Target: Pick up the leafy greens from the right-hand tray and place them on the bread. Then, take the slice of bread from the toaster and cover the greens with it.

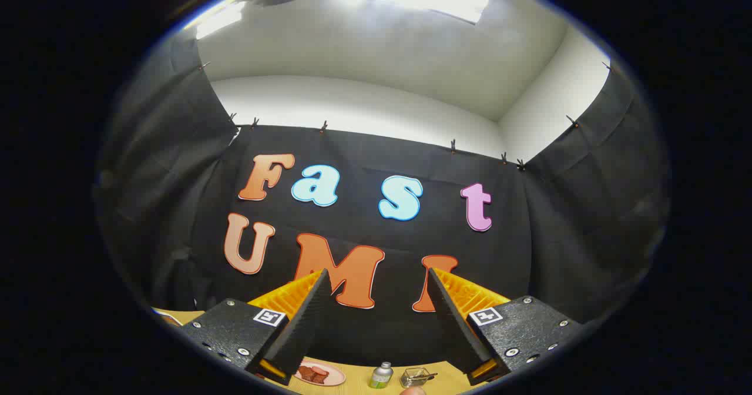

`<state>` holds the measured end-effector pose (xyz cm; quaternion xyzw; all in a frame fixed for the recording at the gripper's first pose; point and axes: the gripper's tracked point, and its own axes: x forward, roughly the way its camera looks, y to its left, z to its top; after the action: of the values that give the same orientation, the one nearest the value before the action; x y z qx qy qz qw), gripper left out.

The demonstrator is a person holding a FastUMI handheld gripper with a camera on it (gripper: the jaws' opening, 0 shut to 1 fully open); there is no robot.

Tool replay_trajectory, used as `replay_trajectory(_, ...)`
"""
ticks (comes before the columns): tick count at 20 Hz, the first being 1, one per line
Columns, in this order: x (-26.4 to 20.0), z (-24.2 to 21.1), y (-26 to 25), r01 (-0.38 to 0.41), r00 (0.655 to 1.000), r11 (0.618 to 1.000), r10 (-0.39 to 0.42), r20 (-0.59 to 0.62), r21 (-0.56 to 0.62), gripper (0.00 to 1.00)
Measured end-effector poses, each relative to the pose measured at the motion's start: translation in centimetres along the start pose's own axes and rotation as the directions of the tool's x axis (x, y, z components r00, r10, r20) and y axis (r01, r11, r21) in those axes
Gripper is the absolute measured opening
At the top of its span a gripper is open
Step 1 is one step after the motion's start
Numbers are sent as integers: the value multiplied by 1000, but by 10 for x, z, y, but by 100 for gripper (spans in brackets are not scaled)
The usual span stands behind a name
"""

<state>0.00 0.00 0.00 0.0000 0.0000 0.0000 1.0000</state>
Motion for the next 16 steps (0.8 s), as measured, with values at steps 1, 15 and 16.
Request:
replay_trajectory(1,0,-1,-2,7,1000,1000,-7,-13,5,97)
replay_trajectory(15,0,-8,11,-12,995,1000,13,-98,9,98)
replay_trajectory(16,1,-10,10,-10,995,1000,10,-103,3,98)
